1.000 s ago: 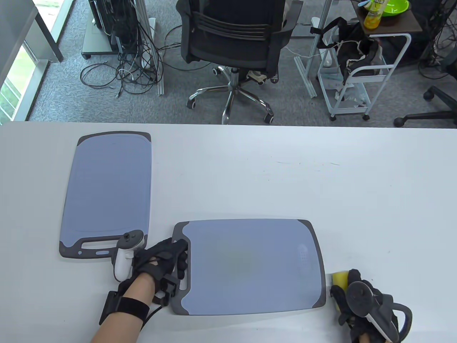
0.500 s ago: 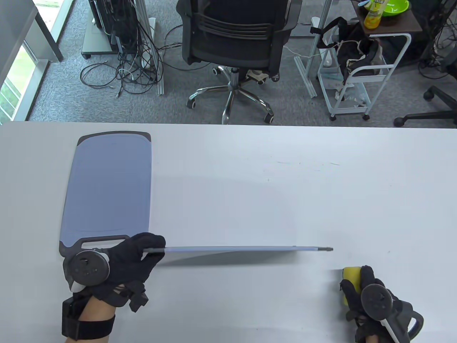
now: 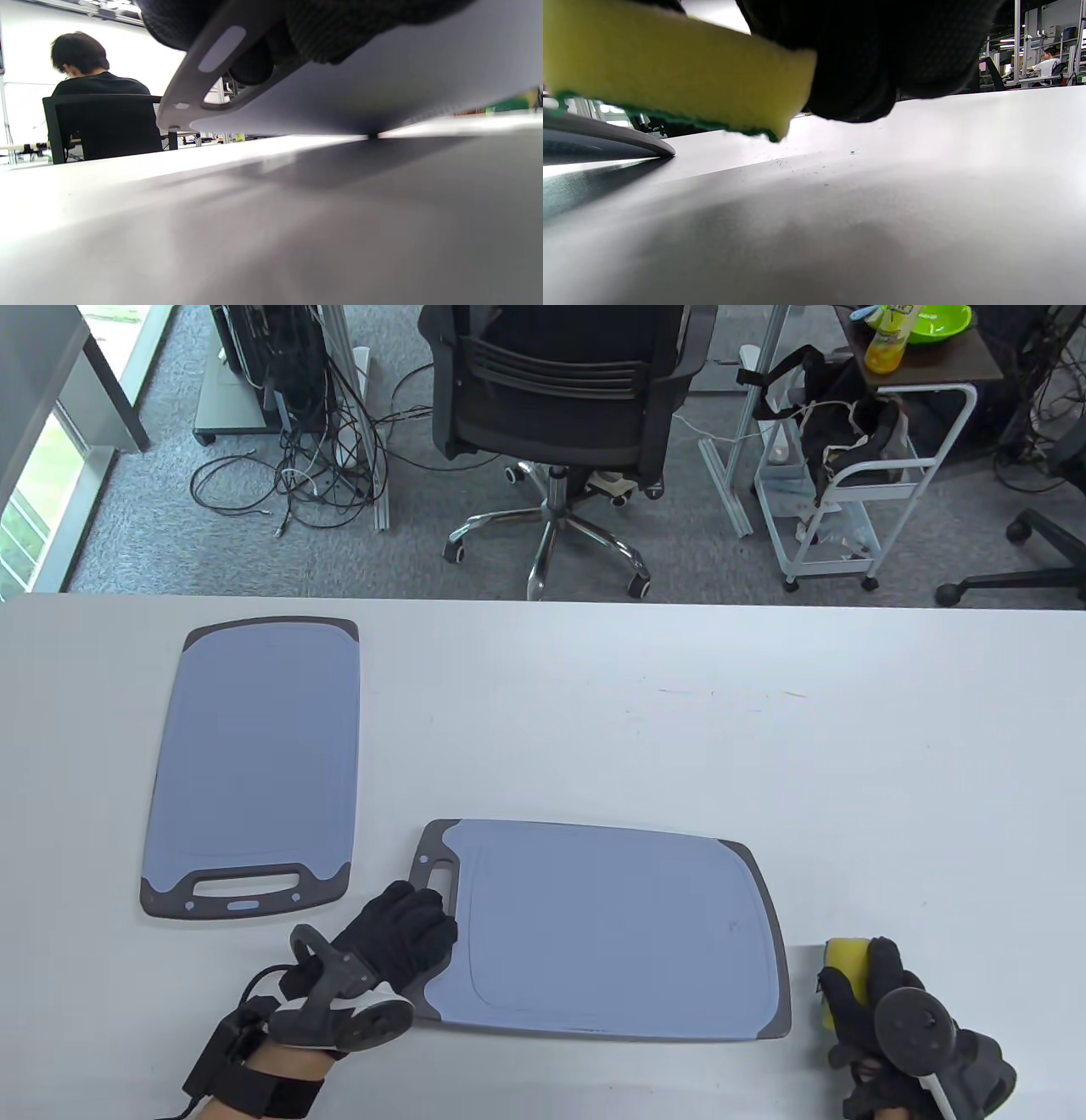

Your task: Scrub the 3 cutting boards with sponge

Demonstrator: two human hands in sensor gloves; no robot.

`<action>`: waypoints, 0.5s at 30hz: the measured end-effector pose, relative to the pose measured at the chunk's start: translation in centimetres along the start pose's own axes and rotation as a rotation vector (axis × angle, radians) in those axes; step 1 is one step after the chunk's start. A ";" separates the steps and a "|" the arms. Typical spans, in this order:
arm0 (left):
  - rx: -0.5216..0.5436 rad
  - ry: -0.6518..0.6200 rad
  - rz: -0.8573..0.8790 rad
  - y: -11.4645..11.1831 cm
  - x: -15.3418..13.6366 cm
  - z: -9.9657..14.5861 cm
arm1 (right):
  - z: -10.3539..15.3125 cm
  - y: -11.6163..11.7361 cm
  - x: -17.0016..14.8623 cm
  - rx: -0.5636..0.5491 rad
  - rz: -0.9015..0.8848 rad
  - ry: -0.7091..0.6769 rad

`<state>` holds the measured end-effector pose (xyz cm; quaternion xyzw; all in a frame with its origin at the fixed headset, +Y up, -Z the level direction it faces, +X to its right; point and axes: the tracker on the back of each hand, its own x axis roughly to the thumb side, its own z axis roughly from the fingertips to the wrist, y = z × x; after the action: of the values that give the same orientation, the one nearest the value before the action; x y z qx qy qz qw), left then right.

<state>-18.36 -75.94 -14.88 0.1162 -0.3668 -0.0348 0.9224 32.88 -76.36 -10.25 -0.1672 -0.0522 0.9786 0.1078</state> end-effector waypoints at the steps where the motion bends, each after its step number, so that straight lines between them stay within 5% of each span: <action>1: -0.006 -0.007 0.007 -0.6 0.2 -0.1 | 0.0 -0.1 0.1 0.001 0.002 0.000; 8: 0.076 -0.043 0.115 -0.5 -0.1 0.3 | -1.0 -0.5 2.2 -0.035 0.009 -0.051; 12: 0.090 -0.124 0.117 -0.3 0.3 0.3 | -2.1 -0.6 8.0 -0.033 -0.044 -0.164; 15: 0.040 -0.123 0.115 -0.5 0.4 -0.2 | -3.0 0.2 15.5 0.018 -0.046 -0.294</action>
<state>-17.96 -76.44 -14.89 0.1108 -0.4296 0.0186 0.8960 19.54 -72.85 -18.03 -0.0197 -0.0627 0.9903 0.1227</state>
